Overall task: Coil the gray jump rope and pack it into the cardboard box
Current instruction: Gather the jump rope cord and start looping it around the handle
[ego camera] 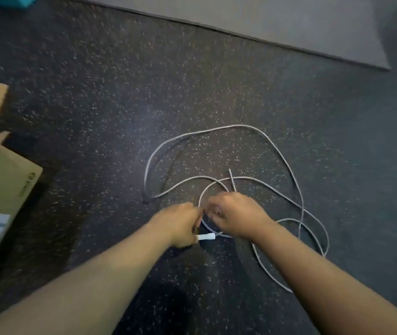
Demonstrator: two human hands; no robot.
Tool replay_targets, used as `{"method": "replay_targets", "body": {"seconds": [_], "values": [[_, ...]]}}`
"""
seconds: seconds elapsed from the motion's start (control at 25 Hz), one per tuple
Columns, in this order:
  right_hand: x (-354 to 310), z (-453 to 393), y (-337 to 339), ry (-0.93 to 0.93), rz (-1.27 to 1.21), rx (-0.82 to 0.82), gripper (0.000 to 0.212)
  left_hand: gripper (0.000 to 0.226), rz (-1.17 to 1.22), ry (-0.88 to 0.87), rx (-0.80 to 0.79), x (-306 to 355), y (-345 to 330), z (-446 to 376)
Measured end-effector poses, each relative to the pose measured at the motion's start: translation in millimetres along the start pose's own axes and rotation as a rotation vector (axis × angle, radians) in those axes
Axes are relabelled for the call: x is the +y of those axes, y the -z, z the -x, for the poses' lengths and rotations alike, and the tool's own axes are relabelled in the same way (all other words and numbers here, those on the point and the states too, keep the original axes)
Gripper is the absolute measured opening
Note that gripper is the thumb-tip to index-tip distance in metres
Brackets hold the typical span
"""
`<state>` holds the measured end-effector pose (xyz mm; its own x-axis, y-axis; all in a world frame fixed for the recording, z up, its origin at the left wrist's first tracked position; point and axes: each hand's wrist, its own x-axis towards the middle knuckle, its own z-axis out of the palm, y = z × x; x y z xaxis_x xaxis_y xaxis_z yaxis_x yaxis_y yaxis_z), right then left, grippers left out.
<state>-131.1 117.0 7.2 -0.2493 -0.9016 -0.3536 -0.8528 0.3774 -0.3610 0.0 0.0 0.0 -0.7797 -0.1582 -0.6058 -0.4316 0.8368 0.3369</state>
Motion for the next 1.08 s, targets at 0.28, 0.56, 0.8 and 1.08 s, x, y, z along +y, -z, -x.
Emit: {"method": "replay_targets", "body": {"seconds": [0.28,0.56,0.8,1.08], "values": [[20,-17,-40,0.122,0.01,0.014,0.016,0.031,-0.147,-0.009,-0.037,-5,-17,-38],[24,-41,151,0.078,-0.057,0.294,0.03,0.014,0.114,-0.211,0.395,-9,175,-11],[-2,-23,248,0.178,-0.578,0.474,0.02,0.03,0.16,-0.397,0.592,19,266,38],[2,30,283,0.145,-0.757,0.541,0.043,0.025,0.318,-0.439,0.789,35,305,73]]}}
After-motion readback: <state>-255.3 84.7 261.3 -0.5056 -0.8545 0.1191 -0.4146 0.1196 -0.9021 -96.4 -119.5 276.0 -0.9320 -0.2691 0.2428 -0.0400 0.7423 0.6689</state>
